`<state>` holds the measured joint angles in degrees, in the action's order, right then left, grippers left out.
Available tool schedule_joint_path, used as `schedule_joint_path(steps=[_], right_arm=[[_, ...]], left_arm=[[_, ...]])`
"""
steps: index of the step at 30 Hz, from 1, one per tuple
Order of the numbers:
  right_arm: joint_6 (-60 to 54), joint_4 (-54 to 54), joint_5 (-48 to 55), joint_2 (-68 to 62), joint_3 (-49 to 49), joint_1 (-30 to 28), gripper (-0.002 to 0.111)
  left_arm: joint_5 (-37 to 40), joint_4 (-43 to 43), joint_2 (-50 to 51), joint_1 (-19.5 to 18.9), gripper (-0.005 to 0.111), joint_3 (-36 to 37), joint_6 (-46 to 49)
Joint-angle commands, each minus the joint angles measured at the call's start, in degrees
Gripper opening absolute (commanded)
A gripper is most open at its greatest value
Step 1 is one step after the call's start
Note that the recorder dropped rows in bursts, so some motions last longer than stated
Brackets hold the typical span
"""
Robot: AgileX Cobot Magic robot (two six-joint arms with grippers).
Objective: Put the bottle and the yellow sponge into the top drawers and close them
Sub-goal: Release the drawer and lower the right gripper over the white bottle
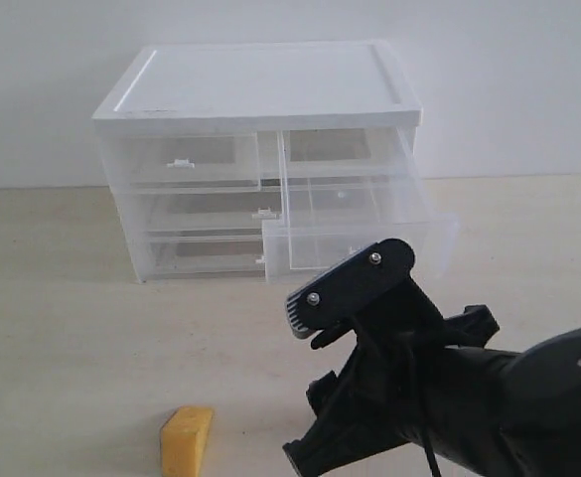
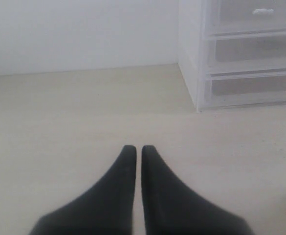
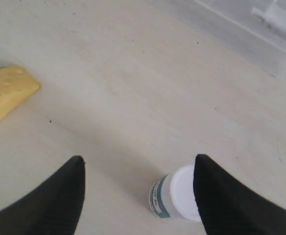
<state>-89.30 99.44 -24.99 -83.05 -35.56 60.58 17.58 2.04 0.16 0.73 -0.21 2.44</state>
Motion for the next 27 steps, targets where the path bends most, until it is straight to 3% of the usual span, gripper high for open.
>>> schedule_joint_path(steps=[1,4,10,17,25,27], right_arm=[[-1.7,0.5,-4.1,0.6,-1.7,-0.1,0.058],[-2.7,0.5,-8.4,0.6,-2.2,-1.3,0.058],[-3.6,0.5,-4.5,0.6,-2.6,-12.6,0.058],[-1.8,0.5,21.0,0.8,-0.9,-29.4,0.058],[-0.1,0.5,33.0,1.2,0.3,-40.1,0.058],[8.5,-8.5,42.4,1.2,-0.1,-43.5,0.058]], left_arm=[[-0.6,0.2,-0.2,-0.2,0.004,0.2,0.3],[-0.6,0.2,-0.2,-0.2,0.004,0.2,0.3],[-0.6,0.2,-0.2,-0.2,0.004,0.2,0.3],[-1.2,0.2,-0.2,-0.2,0.004,0.2,0.3],[-1.2,0.2,-0.2,-0.2,0.004,0.2,0.3],[-1.2,0.2,-0.2,-0.2,0.004,0.2,0.3]])
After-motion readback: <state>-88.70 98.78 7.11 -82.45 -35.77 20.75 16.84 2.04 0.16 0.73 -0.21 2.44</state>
